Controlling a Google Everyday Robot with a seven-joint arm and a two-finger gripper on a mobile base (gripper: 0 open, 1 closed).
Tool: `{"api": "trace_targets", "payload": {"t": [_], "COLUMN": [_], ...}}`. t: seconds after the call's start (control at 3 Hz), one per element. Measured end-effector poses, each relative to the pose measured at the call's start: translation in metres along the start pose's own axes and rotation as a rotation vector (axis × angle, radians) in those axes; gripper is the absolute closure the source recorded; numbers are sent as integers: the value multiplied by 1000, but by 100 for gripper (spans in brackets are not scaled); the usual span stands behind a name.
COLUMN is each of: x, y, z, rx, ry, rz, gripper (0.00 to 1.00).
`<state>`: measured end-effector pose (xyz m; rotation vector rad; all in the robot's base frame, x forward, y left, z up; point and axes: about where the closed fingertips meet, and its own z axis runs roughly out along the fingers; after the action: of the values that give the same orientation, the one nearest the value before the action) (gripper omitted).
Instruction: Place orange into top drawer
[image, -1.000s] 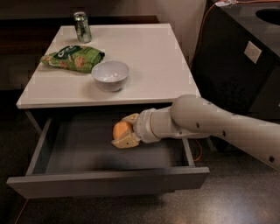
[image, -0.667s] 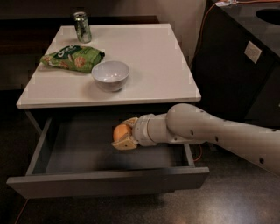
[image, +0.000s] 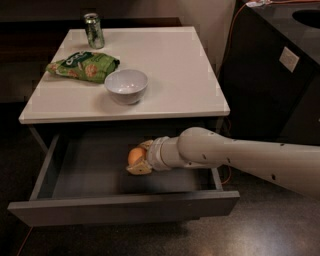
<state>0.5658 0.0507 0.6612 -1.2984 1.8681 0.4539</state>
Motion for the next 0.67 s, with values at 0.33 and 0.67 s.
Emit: {"api": "trace_targets", "payload": {"t": [0.33,0.67], "x": [13,22], "y": [-2,-4], "z": [14,21], "rx": [-3,-9], "ry": [34,58], "rz": [16,29], "gripper": [62,31]}}
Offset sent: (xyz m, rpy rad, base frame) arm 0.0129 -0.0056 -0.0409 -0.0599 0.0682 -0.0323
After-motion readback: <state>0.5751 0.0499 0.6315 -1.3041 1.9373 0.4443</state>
